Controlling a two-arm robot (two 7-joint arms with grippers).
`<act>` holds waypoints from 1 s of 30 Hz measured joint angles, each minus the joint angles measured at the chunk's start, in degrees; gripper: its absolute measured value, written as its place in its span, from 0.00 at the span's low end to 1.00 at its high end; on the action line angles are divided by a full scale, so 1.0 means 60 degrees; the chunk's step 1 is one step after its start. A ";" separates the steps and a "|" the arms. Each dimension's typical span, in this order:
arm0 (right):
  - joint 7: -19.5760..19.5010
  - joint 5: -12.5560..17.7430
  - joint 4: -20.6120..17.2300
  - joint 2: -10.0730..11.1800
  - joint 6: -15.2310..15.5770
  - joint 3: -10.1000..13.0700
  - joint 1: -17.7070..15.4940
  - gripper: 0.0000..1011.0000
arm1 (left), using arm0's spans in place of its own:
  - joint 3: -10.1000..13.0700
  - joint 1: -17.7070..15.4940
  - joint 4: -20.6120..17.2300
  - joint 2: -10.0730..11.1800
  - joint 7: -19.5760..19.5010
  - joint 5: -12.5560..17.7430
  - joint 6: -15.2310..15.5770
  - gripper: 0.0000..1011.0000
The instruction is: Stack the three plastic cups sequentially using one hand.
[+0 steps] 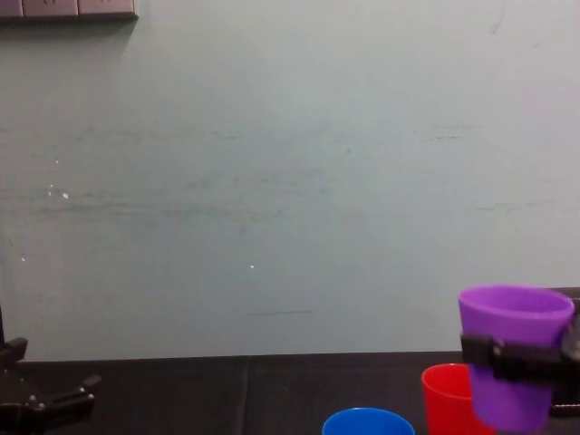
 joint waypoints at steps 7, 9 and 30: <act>-0.0050 -0.0015 0.0197 -0.0188 0.0668 -0.0247 0.1003 0.73 | 0.0000 0.0001 0.0000 0.0000 0.0000 0.0000 0.0000 0.99; -0.0081 -0.0045 0.0369 -0.0271 0.0755 -0.0325 0.1266 0.73 | 0.0000 0.0000 0.0000 0.0000 0.0000 0.0000 0.0000 0.99; -0.0176 -0.0429 0.2770 -0.1137 0.0506 -0.0899 0.2826 0.73 | 0.0000 0.0000 0.0000 0.0000 0.0000 0.0000 0.0000 0.99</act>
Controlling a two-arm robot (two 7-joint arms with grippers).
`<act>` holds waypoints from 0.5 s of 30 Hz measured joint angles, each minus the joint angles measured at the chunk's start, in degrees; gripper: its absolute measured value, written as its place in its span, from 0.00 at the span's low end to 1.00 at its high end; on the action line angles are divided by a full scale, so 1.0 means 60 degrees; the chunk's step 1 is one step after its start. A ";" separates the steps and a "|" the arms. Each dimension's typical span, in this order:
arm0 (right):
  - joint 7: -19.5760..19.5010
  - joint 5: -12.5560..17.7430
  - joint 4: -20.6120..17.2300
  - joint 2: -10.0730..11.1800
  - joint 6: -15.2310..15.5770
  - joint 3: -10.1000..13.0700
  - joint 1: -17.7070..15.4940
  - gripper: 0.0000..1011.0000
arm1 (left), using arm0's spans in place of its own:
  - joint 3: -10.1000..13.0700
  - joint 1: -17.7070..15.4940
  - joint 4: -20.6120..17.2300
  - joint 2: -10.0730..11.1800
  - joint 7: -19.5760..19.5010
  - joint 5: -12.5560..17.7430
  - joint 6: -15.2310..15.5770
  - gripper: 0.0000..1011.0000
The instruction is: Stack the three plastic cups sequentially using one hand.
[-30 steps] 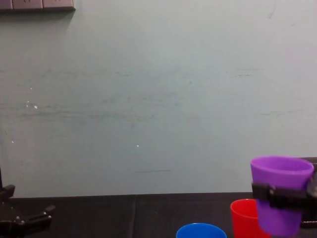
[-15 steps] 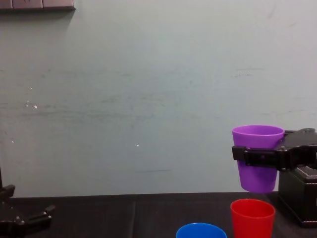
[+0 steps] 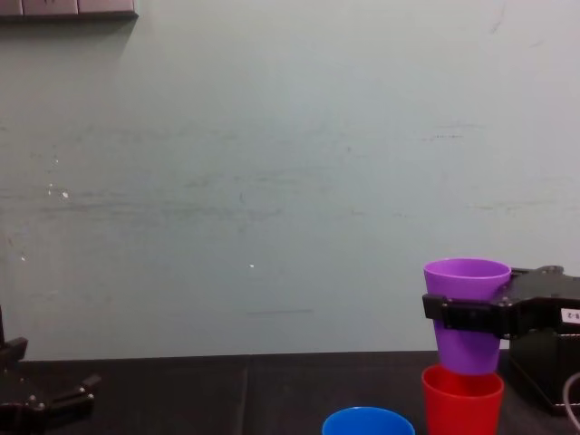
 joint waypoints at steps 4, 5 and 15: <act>0.0060 -0.0007 0.0229 -0.0082 -0.0177 -0.0013 0.0023 0.73 | 0.0001 0.0000 0.0000 0.0000 0.0000 0.0001 0.0000 0.99; 0.0068 -0.0008 0.0259 -0.0093 -0.0204 -0.0013 0.0024 0.73 | 0.0000 0.0000 0.0000 0.0000 0.0000 0.0000 0.0000 0.99; 0.0143 -0.0005 0.0453 -0.0206 -0.0366 -0.0032 0.0026 0.73 | 0.0001 0.0000 0.0000 0.0000 0.0000 0.0000 0.0000 0.99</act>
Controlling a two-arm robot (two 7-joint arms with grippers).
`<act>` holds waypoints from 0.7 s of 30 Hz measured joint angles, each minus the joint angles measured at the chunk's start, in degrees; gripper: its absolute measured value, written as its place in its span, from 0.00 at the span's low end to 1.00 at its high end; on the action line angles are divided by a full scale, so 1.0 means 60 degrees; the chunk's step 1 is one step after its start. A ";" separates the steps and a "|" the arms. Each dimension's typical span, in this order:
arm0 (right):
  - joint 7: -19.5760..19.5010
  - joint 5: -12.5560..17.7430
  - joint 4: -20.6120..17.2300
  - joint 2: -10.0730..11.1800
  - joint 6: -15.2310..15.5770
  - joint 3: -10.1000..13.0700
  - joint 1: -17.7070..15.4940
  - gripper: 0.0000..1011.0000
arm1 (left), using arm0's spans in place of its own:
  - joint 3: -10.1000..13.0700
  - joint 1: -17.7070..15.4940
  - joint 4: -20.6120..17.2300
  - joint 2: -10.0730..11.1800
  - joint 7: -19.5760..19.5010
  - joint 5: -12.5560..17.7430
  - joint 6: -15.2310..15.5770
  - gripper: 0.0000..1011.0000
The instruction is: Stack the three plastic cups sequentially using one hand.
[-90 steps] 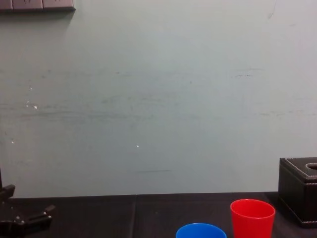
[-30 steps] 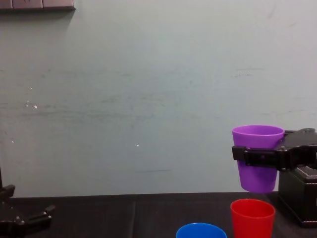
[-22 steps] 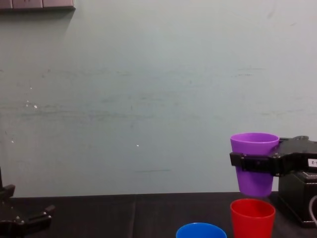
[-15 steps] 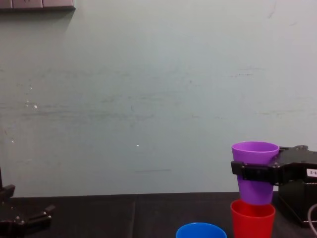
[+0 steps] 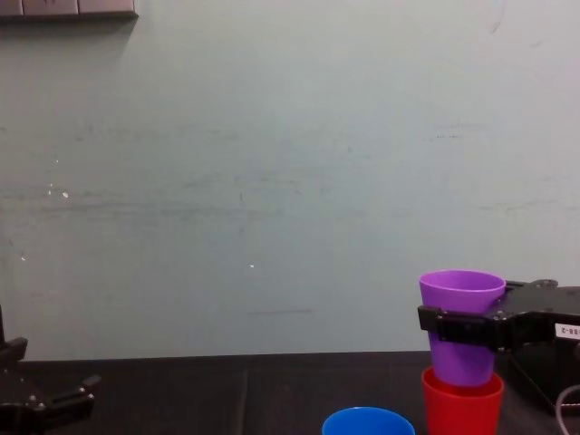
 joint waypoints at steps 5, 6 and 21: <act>0.0009 -0.0007 0.0047 -0.0022 -0.0076 -0.0001 -0.0002 0.73 | -0.0001 0.0000 0.0000 0.0000 0.0000 0.0000 0.0000 0.99; 0.0009 -0.0007 0.0047 -0.0022 -0.0075 -0.0001 -0.0003 0.73 | -0.0001 0.0000 0.0000 0.0000 0.0000 0.0000 0.0000 0.99; 0.0012 -0.0007 0.0030 -0.0010 -0.0052 0.0005 -0.0010 0.99 | 0.0000 0.0000 0.0000 0.0000 0.0000 0.0000 0.0000 0.99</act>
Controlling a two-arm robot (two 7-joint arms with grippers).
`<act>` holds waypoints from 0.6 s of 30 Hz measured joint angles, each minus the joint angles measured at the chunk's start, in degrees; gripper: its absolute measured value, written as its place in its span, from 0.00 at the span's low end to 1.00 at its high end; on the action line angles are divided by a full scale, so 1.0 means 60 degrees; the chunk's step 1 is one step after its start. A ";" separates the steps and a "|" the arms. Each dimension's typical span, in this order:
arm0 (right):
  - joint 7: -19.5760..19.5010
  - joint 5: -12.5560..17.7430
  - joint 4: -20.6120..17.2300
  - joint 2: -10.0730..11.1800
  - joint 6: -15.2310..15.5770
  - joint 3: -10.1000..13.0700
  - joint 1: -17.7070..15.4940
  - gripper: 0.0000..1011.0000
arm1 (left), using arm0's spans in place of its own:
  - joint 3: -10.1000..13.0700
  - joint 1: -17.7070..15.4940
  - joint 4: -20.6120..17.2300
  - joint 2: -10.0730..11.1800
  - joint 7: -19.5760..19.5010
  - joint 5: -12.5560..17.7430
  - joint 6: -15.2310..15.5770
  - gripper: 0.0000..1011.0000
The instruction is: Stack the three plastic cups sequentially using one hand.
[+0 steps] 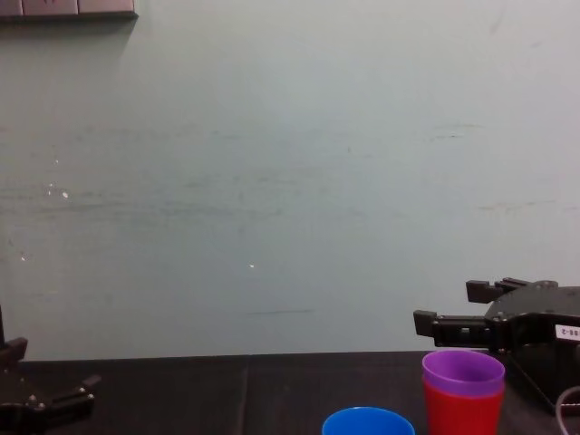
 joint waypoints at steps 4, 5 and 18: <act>0.0000 0.0000 -0.0003 0.0001 0.0004 0.0000 0.0000 0.99 | 0.0000 0.0001 0.0000 0.0000 0.0000 0.0000 0.0000 0.99; 0.0000 0.0000 -0.0005 0.0002 0.0006 0.0000 -0.0001 0.99 | 0.0000 0.0000 0.0000 0.0000 0.0000 0.0000 0.0000 0.99; -0.0223 -0.0154 -0.1151 0.0362 -0.0141 0.0183 -0.0958 0.99 | 0.0000 0.0000 0.0000 0.0000 0.0000 0.0000 0.0000 0.99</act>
